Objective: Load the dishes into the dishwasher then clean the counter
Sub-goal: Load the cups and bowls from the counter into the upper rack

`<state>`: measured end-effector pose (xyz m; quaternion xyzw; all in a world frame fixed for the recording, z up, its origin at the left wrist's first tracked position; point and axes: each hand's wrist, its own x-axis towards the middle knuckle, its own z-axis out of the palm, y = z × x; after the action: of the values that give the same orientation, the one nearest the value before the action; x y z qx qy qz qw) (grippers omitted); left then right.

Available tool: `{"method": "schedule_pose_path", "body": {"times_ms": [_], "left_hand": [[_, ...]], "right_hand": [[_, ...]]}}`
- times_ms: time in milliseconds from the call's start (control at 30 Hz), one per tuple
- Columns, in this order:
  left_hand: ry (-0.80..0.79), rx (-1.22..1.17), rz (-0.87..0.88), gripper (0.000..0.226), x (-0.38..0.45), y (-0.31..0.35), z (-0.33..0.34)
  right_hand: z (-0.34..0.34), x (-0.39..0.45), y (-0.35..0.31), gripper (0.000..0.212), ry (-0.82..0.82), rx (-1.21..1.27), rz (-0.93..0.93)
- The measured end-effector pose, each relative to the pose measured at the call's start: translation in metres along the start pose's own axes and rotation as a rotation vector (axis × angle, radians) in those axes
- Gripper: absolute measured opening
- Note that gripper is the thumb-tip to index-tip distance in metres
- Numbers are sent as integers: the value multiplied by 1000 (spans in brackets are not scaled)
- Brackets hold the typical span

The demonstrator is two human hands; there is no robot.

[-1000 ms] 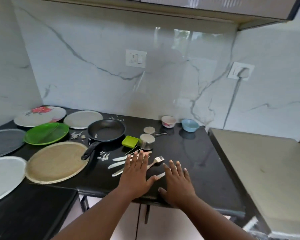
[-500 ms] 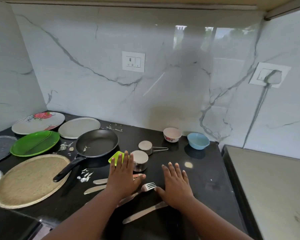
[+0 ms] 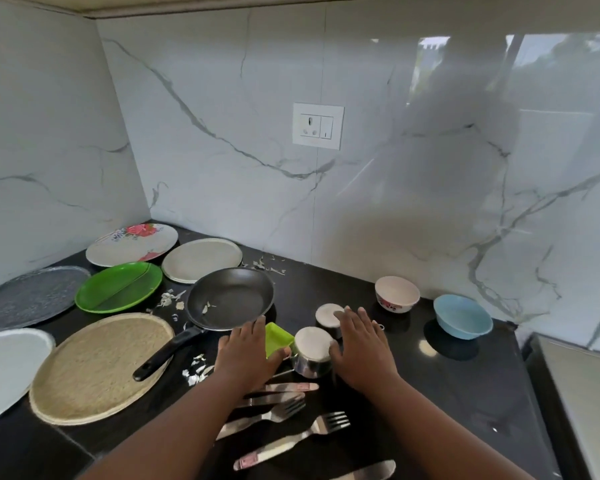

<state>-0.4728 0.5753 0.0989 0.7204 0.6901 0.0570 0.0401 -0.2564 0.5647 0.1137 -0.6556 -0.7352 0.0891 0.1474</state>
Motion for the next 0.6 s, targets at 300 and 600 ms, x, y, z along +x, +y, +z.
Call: {"method": "schedule_pose_path", "body": {"times_ms": [300,600], "left_hand": [[-238,-18,140,75,42,-9,0],[-201,-68,193,78,63,-3,-25]], "right_hand": [[-3,40,2,65,25,-3,201],[-8,26,19,69,-5,-84,410]]}}
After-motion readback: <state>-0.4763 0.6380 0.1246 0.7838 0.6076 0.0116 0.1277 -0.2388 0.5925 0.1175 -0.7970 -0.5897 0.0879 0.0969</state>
